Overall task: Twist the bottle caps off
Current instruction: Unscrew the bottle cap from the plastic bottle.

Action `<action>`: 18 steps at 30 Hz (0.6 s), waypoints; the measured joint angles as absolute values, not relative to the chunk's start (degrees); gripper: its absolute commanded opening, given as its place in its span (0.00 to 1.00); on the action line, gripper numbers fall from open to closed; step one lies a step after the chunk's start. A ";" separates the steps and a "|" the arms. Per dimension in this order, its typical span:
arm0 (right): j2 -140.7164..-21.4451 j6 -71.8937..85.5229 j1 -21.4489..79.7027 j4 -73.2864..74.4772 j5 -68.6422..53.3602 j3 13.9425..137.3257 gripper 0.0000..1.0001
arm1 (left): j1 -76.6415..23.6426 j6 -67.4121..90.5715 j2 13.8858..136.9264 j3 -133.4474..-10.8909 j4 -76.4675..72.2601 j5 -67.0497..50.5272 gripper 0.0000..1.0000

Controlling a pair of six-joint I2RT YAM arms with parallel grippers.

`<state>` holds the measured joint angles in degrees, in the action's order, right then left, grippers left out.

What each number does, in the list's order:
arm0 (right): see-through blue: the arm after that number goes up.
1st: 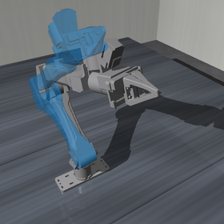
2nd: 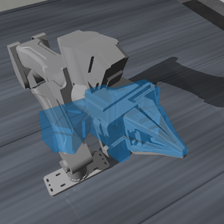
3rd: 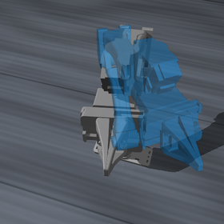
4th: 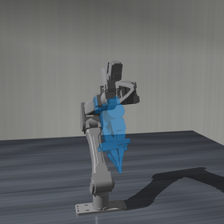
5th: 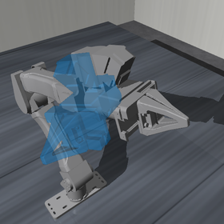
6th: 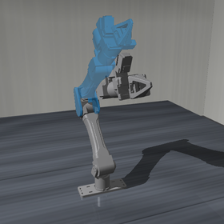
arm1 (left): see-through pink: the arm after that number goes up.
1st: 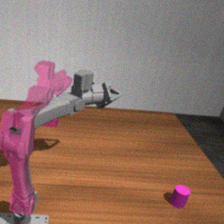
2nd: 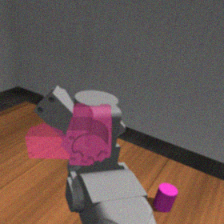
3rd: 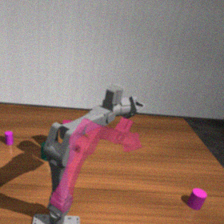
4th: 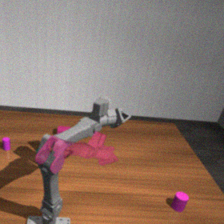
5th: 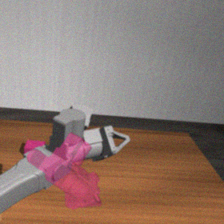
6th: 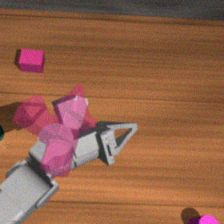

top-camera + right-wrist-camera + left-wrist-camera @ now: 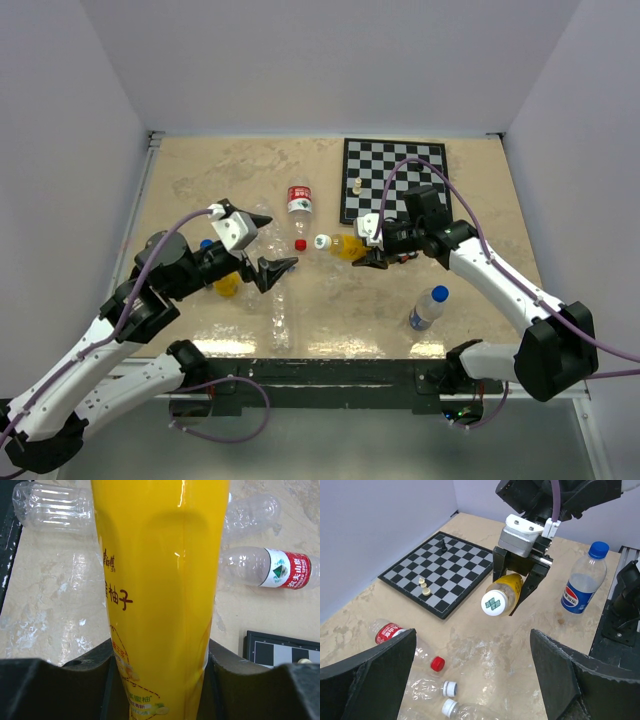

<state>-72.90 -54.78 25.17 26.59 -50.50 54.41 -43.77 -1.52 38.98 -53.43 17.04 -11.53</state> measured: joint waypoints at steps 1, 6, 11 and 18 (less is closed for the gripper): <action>-72.90 -54.78 25.17 26.61 -50.50 54.41 0.00 | -43.77 -2.20 38.96 -53.43 17.02 -11.88 1.00; -72.90 -54.94 25.17 26.63 -50.52 54.41 0.00 | -43.77 -4.67 39.00 -53.43 17.02 -14.00 1.00; -72.90 -55.11 25.17 26.65 -50.50 54.41 0.00 | -43.77 -7.68 39.03 -53.36 16.99 -15.77 1.00; -72.90 -55.18 25.19 26.74 -50.52 54.41 0.00 | -43.77 -10.02 39.18 -52.45 16.99 -16.36 1.00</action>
<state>-72.90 -55.18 25.19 26.74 -50.52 54.41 -43.77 -10.02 39.18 -52.45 16.99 -16.36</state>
